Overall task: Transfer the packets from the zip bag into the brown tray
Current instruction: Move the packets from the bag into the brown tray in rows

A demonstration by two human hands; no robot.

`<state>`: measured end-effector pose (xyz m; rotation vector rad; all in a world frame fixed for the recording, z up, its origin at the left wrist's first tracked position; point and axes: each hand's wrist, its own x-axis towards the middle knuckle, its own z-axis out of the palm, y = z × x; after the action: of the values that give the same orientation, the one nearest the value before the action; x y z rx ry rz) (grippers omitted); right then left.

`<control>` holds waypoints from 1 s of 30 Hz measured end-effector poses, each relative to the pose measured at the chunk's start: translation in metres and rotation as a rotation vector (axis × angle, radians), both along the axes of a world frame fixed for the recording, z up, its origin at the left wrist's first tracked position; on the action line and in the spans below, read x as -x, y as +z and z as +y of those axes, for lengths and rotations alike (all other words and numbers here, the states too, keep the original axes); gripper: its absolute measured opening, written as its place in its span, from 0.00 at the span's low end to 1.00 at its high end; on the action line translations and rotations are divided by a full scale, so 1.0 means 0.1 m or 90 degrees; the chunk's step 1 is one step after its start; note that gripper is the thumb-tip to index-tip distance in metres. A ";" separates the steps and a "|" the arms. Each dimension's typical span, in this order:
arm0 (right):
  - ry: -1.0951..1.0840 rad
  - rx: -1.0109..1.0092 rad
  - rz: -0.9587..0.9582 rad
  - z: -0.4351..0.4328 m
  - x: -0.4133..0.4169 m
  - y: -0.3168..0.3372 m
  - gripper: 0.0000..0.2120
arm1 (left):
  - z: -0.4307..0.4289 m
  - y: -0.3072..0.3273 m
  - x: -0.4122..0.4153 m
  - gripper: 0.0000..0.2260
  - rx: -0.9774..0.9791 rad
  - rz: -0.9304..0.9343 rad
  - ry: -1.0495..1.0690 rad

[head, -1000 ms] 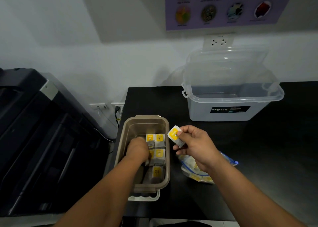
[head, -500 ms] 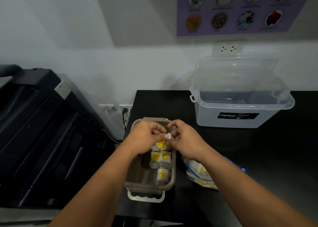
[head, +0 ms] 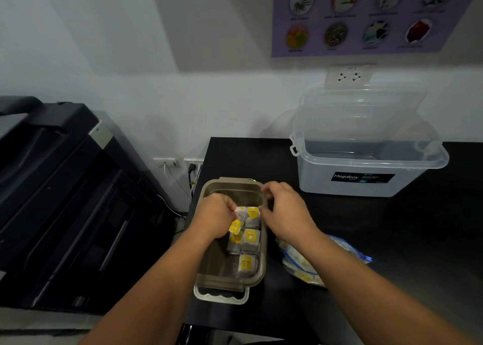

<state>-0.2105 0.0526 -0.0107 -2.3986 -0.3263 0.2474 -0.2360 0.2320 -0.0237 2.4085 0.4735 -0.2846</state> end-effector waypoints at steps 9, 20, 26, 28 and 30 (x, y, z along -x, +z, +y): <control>-0.043 -0.050 0.168 -0.06 0.08 -0.17 0.24 | -0.05 -0.56 -0.05 0.11 -0.152 0.150 0.026; -0.044 -0.084 0.222 -0.10 0.09 -0.19 0.22 | -0.14 -0.56 -0.08 0.12 -0.250 0.223 0.000; -0.035 -0.114 0.224 -0.15 0.09 -0.20 0.19 | -0.13 -0.49 -0.06 0.12 -0.264 0.232 -0.022; -0.037 -0.139 0.227 -0.22 0.07 -0.19 0.16 | -0.12 -0.36 -0.07 0.10 -0.260 0.213 -0.010; -0.047 -0.148 0.212 -0.34 0.04 -0.18 0.12 | -0.12 -0.20 -0.12 0.09 -0.248 0.151 0.019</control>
<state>-0.2146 0.0189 -0.0284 -2.0923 -0.1053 0.5368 -0.2241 0.2200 -0.0437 2.7560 0.7272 -0.5090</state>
